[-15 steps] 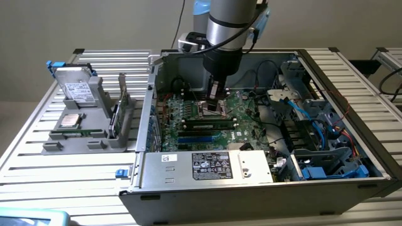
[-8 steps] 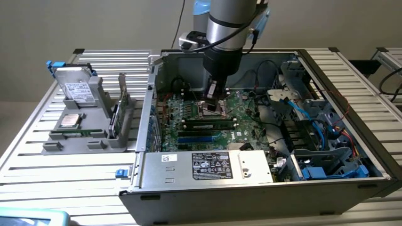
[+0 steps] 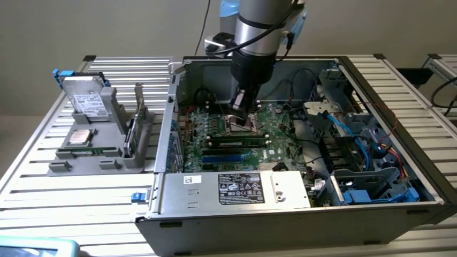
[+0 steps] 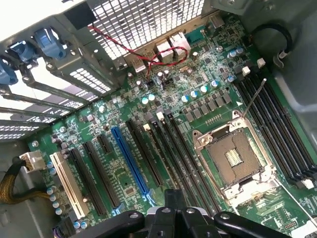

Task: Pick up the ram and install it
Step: 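Press down the ram until it locks into place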

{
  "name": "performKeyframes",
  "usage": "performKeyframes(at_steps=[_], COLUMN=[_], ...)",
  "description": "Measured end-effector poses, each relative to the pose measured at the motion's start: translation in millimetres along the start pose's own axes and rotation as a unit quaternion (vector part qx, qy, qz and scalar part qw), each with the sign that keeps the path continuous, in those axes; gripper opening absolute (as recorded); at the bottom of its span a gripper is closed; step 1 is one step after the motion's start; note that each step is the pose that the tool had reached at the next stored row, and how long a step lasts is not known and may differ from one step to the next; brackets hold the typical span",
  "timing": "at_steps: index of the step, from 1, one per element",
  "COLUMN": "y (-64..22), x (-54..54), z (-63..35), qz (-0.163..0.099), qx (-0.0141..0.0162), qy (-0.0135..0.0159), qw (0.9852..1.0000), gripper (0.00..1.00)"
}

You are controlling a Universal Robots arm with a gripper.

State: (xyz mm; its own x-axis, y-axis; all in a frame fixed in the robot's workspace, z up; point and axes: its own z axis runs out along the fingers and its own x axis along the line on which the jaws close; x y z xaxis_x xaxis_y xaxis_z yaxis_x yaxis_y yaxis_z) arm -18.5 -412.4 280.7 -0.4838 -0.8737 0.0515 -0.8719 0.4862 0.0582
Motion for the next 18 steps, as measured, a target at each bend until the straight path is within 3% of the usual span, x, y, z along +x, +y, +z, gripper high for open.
performKeyframes(at_steps=[10,18], y=[0.6,0.8], x=[0.5,0.7], z=[-9.1,-13.0], qz=[0.047,0.092], qx=[0.0032,0.0025], qy=[0.0074,0.0084], qw=[0.9989,0.9957], gripper=[0.11,0.11])
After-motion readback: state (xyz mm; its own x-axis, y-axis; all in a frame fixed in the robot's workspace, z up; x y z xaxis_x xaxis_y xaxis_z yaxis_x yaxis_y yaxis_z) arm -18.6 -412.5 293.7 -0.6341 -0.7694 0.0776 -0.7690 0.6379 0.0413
